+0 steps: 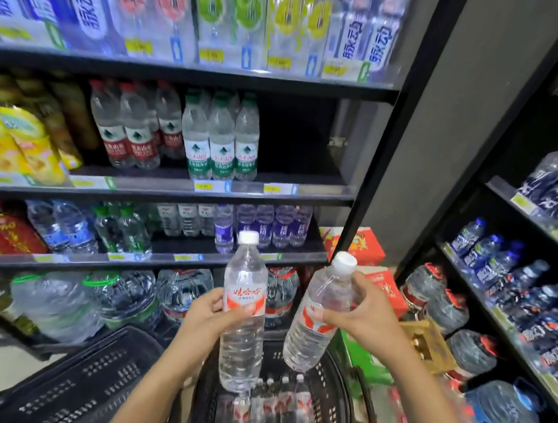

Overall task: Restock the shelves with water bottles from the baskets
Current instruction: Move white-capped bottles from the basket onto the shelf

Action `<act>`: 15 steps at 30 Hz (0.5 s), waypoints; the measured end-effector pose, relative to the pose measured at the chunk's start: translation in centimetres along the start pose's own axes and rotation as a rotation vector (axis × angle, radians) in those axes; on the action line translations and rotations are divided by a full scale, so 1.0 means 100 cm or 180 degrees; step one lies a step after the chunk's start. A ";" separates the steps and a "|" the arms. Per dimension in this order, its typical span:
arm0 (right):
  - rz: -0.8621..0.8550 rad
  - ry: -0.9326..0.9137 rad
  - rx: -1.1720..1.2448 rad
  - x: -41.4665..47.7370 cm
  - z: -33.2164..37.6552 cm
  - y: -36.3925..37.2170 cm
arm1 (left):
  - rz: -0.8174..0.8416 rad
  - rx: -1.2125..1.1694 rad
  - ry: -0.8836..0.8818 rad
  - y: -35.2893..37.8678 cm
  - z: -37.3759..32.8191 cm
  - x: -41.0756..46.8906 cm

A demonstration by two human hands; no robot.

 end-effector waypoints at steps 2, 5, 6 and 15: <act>0.0015 -0.0166 -0.0029 0.020 0.019 -0.015 | -0.0074 0.0042 0.0152 0.008 -0.022 0.023; -0.0083 -0.0363 -0.0005 0.052 0.050 -0.041 | -0.0171 0.0002 0.0329 0.019 -0.058 0.065; -0.0118 -0.0423 0.0031 0.064 0.061 -0.049 | -0.0180 0.0017 0.0386 0.024 -0.071 0.079; -0.0514 -0.0748 0.0308 0.168 0.123 -0.078 | -0.0131 0.0362 0.0934 0.038 -0.158 0.207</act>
Point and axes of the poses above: each hand's wrist, its own x-axis towards the middle knuckle, its own y-axis out of the palm, z = x × y, the point moved 9 cm from there along x, towards the middle knuckle, and after that the axes turned 5 degrees about y, right-handed, at the moved point
